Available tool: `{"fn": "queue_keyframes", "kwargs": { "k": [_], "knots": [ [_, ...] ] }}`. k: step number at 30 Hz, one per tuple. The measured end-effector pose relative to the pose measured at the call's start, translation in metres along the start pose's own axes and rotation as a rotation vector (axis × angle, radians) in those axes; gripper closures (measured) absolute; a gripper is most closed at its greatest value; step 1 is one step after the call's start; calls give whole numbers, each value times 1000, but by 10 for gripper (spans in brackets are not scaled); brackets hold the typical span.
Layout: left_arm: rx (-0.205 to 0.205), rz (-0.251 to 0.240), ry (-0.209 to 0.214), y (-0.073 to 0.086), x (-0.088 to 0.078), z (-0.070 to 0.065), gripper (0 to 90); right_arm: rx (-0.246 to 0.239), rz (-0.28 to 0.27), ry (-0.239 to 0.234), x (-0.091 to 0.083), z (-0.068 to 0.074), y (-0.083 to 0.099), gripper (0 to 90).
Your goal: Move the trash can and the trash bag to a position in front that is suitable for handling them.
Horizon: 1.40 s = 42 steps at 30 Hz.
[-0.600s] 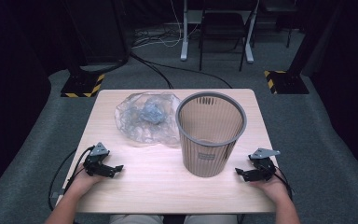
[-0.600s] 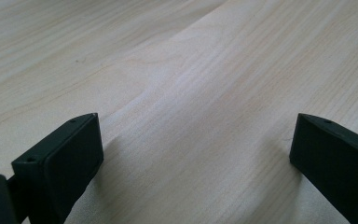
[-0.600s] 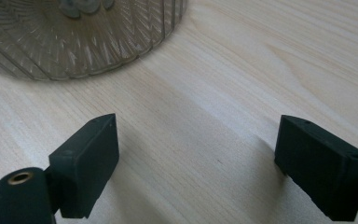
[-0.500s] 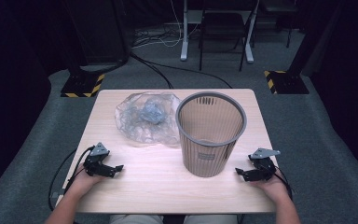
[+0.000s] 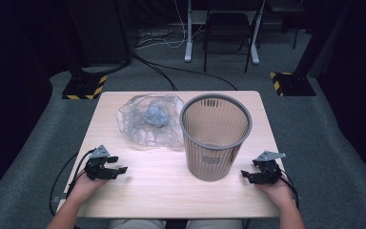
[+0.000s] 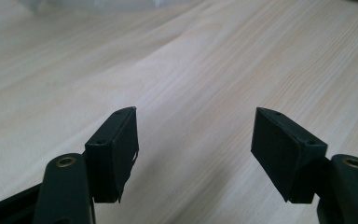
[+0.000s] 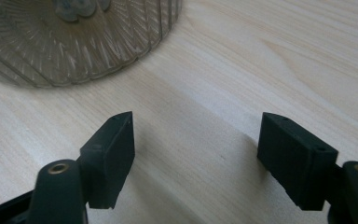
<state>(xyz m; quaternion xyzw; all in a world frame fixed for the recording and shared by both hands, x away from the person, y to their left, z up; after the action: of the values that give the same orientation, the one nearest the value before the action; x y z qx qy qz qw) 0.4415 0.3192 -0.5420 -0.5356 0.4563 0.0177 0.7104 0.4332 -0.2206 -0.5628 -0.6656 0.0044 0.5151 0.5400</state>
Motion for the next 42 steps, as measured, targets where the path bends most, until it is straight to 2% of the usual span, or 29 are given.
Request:
{"fn": "queue_keyframes", "kwargs": {
  "k": [2, 5, 7, 13, 21, 22, 27, 30, 32, 37, 39, 42],
  "knots": [
    [-11, -12, 16, -9, 0, -2, 333, -1, 6, -1, -1, 1, 1, 285],
    [3, -7, 21, -21, 4, -4, 347, 18, 2, -10, -2, 1, 1, 295],
    [17, -16, 13, -30, 8, -5, 344, 25, 5, -7, -3, 1, 1, 295],
    [4, -32, -1, -51, 15, -1, 332, 17, 7, -9, -3, 2, 1, 295],
    [3, -26, -45, -66, 20, 11, 299, 29, 1, -18, -4, 3, 1, 295],
    [-4, -41, -43, -68, 20, 12, 292, 29, 1, -18, -4, 3, 1, 295],
    [-13, -50, -45, -80, 26, 13, 271, 35, -3, -25, -3, 4, 1, 295],
    [-26, -59, -48, -87, 34, 12, 284, 34, -1, -25, -3, 4, 1, 295],
    [-20, -45, -50, -91, 40, 11, 286, 35, -1, -26, -3, 4, 1, 295],
    [-7, -39, -87, -98, 55, 12, 277, 22, 4, -27, -4, 5, 2, 296],
    [-17, -34, -92, -99, 60, 15, 276, 6, 4, -24, -5, 6, 2, 297],
    [-31, -24, -98, -98, 68, 18, 276, 5, -5, -21, -7, 6, 2, 298]
  ]
}}
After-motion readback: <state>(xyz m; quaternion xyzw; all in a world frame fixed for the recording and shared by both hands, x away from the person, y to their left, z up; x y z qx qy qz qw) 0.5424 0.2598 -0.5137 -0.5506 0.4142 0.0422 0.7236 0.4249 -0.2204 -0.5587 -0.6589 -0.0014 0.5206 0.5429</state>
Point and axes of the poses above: each handheld gripper's, and its own axes: x roughly forward along the jaws, y roughly out of its underside, z roughly to its left, the point moved 6 cm from there along x, roughly forward along the jaws, and after that the axes turned 8 degrees about -y, right-handed, at the moved point
